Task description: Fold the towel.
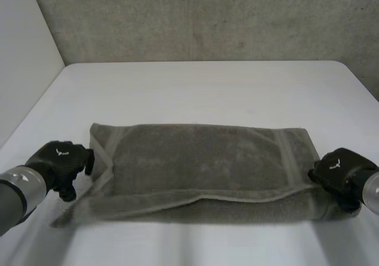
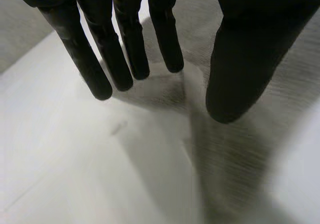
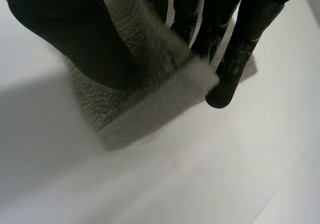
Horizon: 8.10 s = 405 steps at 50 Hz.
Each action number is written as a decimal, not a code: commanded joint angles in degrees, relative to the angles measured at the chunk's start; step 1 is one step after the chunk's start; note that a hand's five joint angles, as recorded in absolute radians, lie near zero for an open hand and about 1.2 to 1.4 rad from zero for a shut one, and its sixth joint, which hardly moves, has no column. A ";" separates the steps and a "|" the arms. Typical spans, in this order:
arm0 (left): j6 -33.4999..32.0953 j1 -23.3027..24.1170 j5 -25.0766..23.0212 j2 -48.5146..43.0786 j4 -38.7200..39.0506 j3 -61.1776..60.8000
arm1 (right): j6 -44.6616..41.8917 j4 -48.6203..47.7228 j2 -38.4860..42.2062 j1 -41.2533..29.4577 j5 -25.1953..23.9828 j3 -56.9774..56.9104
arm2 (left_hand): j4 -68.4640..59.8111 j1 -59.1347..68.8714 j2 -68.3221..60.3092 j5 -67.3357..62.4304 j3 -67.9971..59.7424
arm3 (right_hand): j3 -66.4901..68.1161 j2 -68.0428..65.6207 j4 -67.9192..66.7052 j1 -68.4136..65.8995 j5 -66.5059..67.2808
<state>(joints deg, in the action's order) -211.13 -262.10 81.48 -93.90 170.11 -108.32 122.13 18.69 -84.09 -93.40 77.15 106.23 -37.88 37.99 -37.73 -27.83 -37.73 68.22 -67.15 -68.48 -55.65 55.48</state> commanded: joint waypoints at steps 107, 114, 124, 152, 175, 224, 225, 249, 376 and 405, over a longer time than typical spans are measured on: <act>4.13 1.95 -1.94 -24.31 5.28 48.42 | 13.93 -12.19 23.80 -11.02 8.72 -50.68 | -42.12 42.01 -42.27 -42.17 -42.27 | 11.78 -12.85 -11.52 -24.35 14.52; 15.93 2.48 -1.58 -20.79 31.51 51.63 | 21.74 -45.09 13.89 -11.46 12.50 -45.87 | -42.12 42.01 -42.27 -42.17 -42.27 | 11.78 -12.85 -11.52 -24.35 14.52; 21.20 2.12 -2.11 -16.92 36.01 37.24 | 21.84 -41.55 10.71 -11.46 9.07 -34.68 | -42.12 42.01 -42.27 -42.17 -42.27 | 11.78 -12.85 -11.52 -24.35 14.52; -2.71 -4.29 -7.56 -21.58 19.03 6.54 | 7.27 -6.60 15.82 -6.19 2.57 -12.28 | -42.12 42.01 -42.27 -42.17 -42.27 | 11.78 -12.85 -11.52 -24.35 14.52; -3.76 -5.17 -8.09 0.22 -12.53 2.94 | -8.22 15.23 -1.69 2.34 2.13 -3.75 | -42.12 42.01 -42.27 -42.17 -42.27 | 11.78 -12.85 -11.52 -24.35 14.52; -3.06 2.74 -6.94 -32.48 3.20 34.83 | 4.07 -8.75 21.77 -4.86 4.15 -26.39 | -42.12 42.01 -42.27 -42.17 -42.27 | 11.78 -12.85 -11.52 -24.35 14.52; -2.97 2.74 -6.86 -32.92 5.91 36.58 | 4.08 -8.76 21.78 -4.86 4.15 -26.42 | -42.12 42.01 -42.27 -42.17 -42.27 | 11.78 -12.85 -11.52 -24.35 14.52; 21.90 2.12 -5.54 -20.70 43.50 35.82 | 22.19 -38.73 11.06 -7.59 8.81 -31.34 | -42.12 42.01 -42.27 -42.17 -42.27 | 11.78 -12.85 -11.52 -24.35 14.52; 3.01 -9.04 -9.93 -2.18 -0.54 -1.97 | -0.29 3.17 5.10 1.72 2.83 -1.21 | -42.12 42.01 -42.27 -42.17 -42.27 | 11.78 -12.85 -11.52 -24.35 14.52; 8.10 -0.43 -9.23 -31.84 11.55 33.76 | 8.48 -8.94 23.27 -3.11 8.37 -25.89 | -42.12 42.01 -42.27 -42.17 -42.27 | 11.78 -12.85 -11.52 -24.35 14.52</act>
<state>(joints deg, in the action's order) -205.77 -265.09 71.59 -113.34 177.73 -86.73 127.23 15.13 -66.37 -94.25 82.57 85.97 -69.73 67.97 -69.77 -59.25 -69.70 68.23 -67.60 -68.49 -56.07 55.48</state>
